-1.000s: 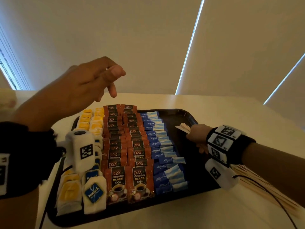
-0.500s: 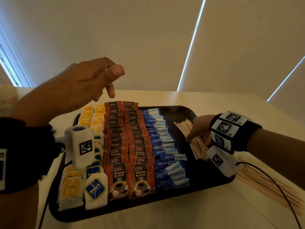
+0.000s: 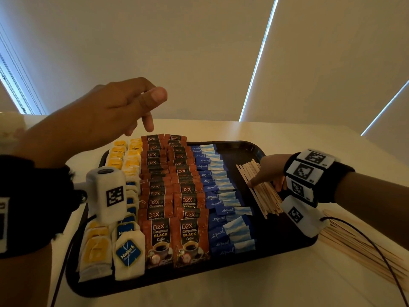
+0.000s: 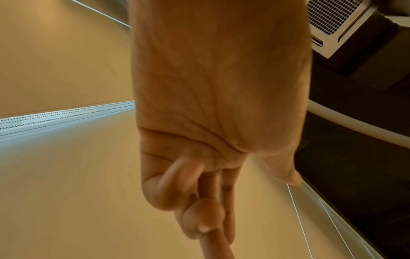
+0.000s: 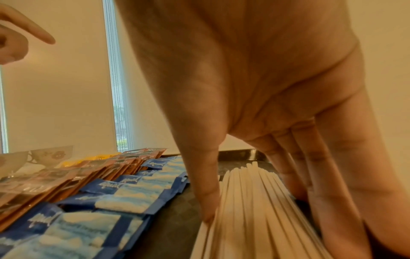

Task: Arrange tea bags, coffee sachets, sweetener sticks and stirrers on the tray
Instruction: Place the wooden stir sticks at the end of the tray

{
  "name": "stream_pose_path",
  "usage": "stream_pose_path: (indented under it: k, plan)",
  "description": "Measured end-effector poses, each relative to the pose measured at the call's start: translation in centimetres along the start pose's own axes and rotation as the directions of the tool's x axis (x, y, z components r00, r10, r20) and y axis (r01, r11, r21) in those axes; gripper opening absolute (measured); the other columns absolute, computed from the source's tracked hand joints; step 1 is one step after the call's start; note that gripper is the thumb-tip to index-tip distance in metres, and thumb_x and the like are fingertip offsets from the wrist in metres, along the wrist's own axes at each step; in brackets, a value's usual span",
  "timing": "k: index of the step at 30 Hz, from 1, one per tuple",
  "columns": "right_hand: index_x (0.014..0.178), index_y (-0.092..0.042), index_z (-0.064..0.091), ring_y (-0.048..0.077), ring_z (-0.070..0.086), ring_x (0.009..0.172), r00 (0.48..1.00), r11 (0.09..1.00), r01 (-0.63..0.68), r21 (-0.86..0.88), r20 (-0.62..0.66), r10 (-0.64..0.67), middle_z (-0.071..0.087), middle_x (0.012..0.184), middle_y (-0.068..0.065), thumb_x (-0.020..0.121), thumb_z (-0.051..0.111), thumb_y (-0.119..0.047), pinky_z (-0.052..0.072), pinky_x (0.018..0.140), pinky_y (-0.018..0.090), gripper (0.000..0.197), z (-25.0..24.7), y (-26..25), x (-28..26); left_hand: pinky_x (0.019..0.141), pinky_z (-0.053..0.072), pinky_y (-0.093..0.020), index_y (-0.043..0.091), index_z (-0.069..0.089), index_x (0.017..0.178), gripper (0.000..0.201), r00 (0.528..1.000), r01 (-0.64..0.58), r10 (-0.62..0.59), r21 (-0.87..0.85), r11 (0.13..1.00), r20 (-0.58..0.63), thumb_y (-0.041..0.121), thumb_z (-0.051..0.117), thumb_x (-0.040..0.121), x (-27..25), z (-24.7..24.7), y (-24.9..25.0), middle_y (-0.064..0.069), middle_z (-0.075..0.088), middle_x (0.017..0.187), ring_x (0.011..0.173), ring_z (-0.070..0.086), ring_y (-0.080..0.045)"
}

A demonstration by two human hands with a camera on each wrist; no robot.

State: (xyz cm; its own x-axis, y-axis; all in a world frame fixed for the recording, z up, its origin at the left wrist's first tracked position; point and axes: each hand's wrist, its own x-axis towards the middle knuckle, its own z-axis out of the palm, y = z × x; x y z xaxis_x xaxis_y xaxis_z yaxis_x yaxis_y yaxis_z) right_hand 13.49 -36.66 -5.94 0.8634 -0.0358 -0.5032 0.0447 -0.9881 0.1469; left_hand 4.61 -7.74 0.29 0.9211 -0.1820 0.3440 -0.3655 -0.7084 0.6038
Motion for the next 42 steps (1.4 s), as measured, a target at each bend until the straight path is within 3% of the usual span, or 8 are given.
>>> stream_pose_path:
  k: [4, 10, 17, 24, 30, 34, 38, 42]
  plan:
    - [0.110, -0.005, 0.055, 0.014, 0.057, 0.072, 1.000, 0.997, 0.019, 0.072, 0.021, -0.021, 0.060, 0.086, 0.005, 0.086, 0.059, -0.048, 0.043, 0.047, 0.017, 0.049, 0.0, 0.6, 0.2, 0.048, 0.035, -0.018, 0.030, 0.054, 0.114, 0.071, 1.000, 0.013, -0.013, 0.004, 1.000, 0.000, 0.079, 0.024, 0.073, 0.1, 0.0, 0.0, 0.016, 0.067, 0.079, 0.052, 0.055, 0.000]
    - [0.104, -0.001, 0.059, 0.010, 0.056, 0.056, 0.982, 0.976, 0.086, 0.201, -0.185, -0.048, 0.058, 0.066, 0.004, 0.090, 0.060, -0.026, 0.046, 0.051, 0.018, 0.028, -0.6, 0.9, 1.1, 0.049, 0.036, -0.017, 0.029, 0.054, 0.115, 0.070, 1.000, 0.002, -0.002, 0.022, 1.000, -0.012, 0.078, 0.024, 0.073, 0.1, 0.0, -0.1, 0.017, 0.067, 0.081, 0.053, 0.056, -0.001]
    - [0.110, 0.001, 0.060, 0.013, 0.062, 0.068, 0.996, 0.978, 0.068, 0.197, -0.070, -0.055, 0.064, 0.088, 0.010, 0.088, 0.062, -0.008, 0.048, 0.048, 0.014, 0.024, -0.2, 0.9, 1.4, 0.041, 0.038, -0.008, 0.029, 0.055, 0.113, 0.068, 1.000, 0.006, -0.006, 0.005, 1.000, -0.011, 0.077, 0.028, 0.073, 0.1, 0.1, -0.1, 0.015, 0.067, 0.082, 0.053, 0.056, 0.000]
    - [0.113, 0.001, 0.059, 0.015, 0.061, 0.084, 0.996, 0.982, 0.069, 0.176, -0.059, -0.060, 0.063, 0.097, 0.010, 0.088, 0.061, -0.005, 0.045, 0.056, 0.017, 0.027, -0.5, 1.1, 1.1, 0.051, 0.036, -0.022, 0.026, 0.056, 0.115, 0.054, 0.999, 0.044, -0.044, 0.004, 0.999, -0.025, 0.063, 0.034, 0.083, 0.1, 0.3, 0.0, 0.005, 0.068, 0.074, 0.052, 0.054, -0.001]
    - [0.108, 0.002, 0.064, 0.016, 0.062, 0.085, 0.995, 0.981, 0.082, 0.177, -0.070, -0.071, 0.068, 0.102, 0.013, 0.088, 0.060, -0.009, 0.048, 0.060, 0.019, 0.023, -0.3, 1.7, 1.4, 0.051, 0.037, -0.019, 0.031, 0.055, 0.113, 0.068, 1.000, 0.026, -0.026, 0.026, 0.999, 0.005, 0.078, 0.028, 0.072, 0.0, 0.1, -0.1, 0.016, 0.067, 0.081, 0.054, 0.056, -0.001]
    - [0.103, 0.000, 0.066, 0.014, 0.063, 0.073, 0.990, 0.978, 0.110, 0.178, -0.102, -0.093, 0.067, 0.083, 0.007, 0.087, 0.064, -0.021, 0.051, 0.063, 0.021, 0.027, 0.0, 2.0, 1.7, 0.051, 0.037, -0.019, 0.031, 0.055, 0.113, 0.063, 1.000, 0.009, -0.009, 0.028, 1.000, 0.003, 0.077, 0.032, 0.078, 0.0, 0.1, -0.2, 0.016, 0.067, 0.080, 0.054, 0.056, -0.001]
    - [0.103, 0.000, 0.066, 0.022, 0.068, 0.093, 0.989, 0.975, 0.129, 0.180, -0.092, -0.114, 0.070, 0.099, 0.012, 0.086, 0.066, -0.018, 0.052, 0.067, 0.023, 0.024, -0.1, 2.3, 1.7, 0.051, 0.037, -0.018, 0.031, 0.055, 0.113, 0.066, 1.000, 0.007, -0.007, 0.034, 0.999, 0.010, 0.078, 0.029, 0.074, 0.0, 0.1, -0.2, 0.016, 0.068, 0.080, 0.053, 0.056, -0.001]
    - [0.100, -0.008, 0.061, 0.011, 0.061, 0.075, 0.983, 0.959, 0.157, 0.238, -0.136, -0.127, 0.065, 0.087, 0.004, 0.085, 0.067, -0.023, 0.049, 0.060, 0.020, 0.022, -0.6, 3.7, 0.0, 0.050, 0.037, -0.018, 0.030, 0.055, 0.114, 0.069, 1.000, -0.008, 0.007, 0.046, 0.999, 0.020, 0.078, 0.027, 0.072, 0.0, 0.0, -0.2, 0.018, 0.067, 0.081, 0.054, 0.057, -0.001]
